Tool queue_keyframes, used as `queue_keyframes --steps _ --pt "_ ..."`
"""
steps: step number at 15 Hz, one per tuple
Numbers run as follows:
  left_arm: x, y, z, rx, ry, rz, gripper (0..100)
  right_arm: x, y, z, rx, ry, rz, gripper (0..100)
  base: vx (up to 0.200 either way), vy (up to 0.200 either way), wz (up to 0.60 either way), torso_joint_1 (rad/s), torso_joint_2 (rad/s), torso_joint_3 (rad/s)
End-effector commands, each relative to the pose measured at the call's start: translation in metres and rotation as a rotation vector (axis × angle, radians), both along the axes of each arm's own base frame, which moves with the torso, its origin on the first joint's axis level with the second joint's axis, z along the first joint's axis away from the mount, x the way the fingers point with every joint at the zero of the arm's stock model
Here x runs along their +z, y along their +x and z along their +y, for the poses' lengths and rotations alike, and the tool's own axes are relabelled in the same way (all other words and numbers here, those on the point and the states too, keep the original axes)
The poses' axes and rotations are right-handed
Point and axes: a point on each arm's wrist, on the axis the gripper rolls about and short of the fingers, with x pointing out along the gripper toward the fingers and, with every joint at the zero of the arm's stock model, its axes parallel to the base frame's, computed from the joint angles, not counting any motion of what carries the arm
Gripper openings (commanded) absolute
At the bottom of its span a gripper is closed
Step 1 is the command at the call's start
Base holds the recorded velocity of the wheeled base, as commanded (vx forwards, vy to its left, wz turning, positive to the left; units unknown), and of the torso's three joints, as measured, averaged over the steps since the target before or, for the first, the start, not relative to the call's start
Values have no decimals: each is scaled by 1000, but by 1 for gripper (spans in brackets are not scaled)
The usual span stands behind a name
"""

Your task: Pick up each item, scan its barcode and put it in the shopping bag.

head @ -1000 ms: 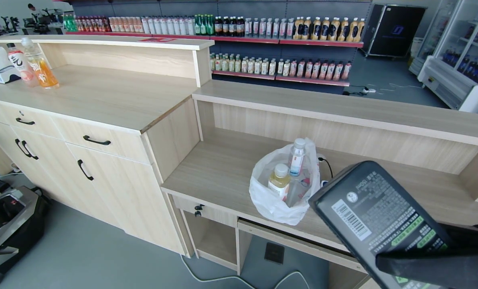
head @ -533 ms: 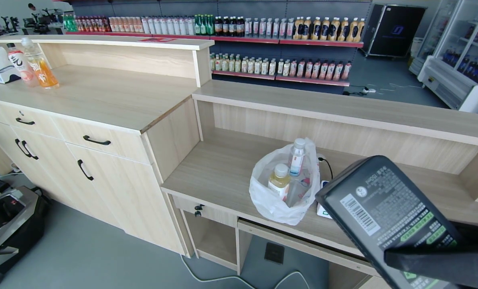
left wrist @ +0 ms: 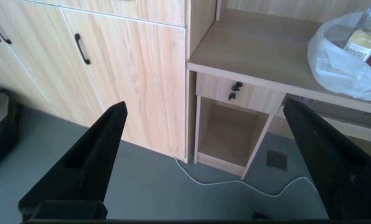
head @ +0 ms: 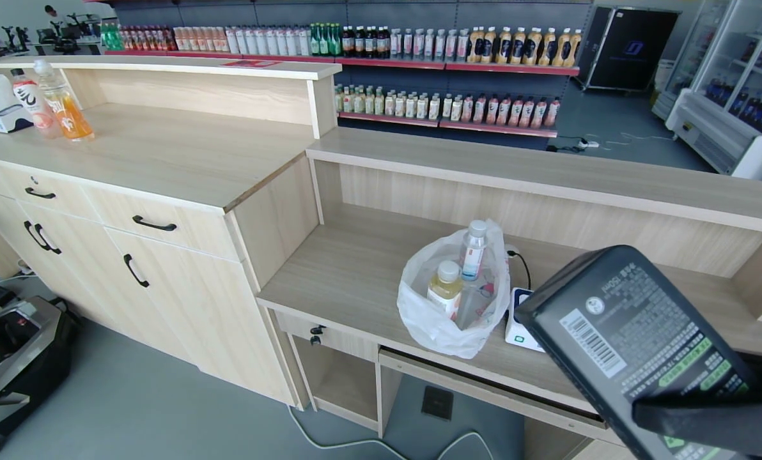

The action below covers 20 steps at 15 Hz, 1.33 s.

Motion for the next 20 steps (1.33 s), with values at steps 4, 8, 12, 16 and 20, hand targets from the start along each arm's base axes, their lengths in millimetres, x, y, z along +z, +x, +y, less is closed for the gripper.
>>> queue_keyframes --steps 4,8,12,16,20 --pt "0 0 0 0 0 0 100 -2 -3 -2 -1 -10 9 0 0 0 0 0 0 0" --pt "0 0 0 0 0 0 100 -4 10 -12 -176 3 160 0 0 0 0 0 0 0" --pt "0 0 0 0 0 0 100 6 17 -88 -692 380 653 0 0 0 0 0 0 0" --pt "0 0 0 0 0 0 100 -2 -4 -138 -994 1004 1139 0 0 0 0 0 0 0" --pt "0 0 0 0 0 0 100 -8 -4 -154 -1025 1378 1330 0 0 0 0 0 0 0"
